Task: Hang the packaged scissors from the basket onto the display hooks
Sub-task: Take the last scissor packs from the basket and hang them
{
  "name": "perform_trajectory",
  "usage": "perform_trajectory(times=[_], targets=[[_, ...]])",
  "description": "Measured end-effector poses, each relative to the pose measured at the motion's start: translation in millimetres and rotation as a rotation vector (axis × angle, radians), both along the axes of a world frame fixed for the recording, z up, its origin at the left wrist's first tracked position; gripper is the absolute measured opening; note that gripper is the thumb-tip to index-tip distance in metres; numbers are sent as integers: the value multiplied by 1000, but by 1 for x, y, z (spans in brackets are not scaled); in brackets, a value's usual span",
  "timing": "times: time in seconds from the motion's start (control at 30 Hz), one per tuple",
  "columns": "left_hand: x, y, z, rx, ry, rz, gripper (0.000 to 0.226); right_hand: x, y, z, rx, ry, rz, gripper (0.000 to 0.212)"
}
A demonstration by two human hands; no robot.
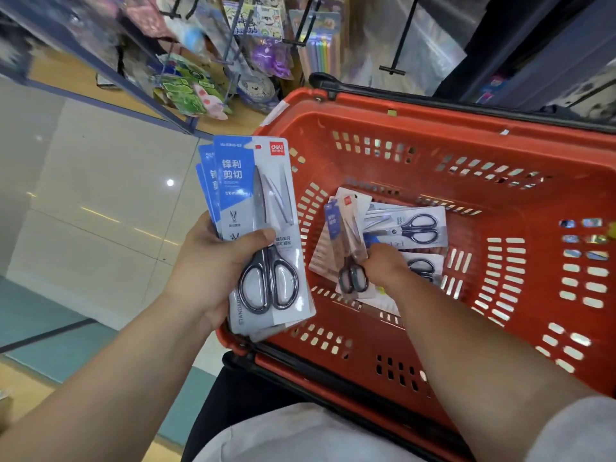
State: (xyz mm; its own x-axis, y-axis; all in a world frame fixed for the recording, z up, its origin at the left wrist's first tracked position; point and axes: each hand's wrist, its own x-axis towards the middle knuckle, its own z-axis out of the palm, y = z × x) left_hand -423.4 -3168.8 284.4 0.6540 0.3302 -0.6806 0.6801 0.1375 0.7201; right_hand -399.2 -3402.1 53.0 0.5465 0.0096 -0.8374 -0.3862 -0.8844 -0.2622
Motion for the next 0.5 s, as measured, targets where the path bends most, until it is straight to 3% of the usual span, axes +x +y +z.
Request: perform_trajectory(times=[0.17, 0.3, 0.5], targets=[[-4, -7, 6, 38, -29, 14, 46, 1, -41, 55, 152, -104, -223, 15], [-5, -19, 1, 73, -36, -15, 41, 9, -66, 121, 215, -171, -276, 13], [-3, -51, -1, 37, -14, -25, 34, -3, -78, 202, 588, -150, -575, 19]])
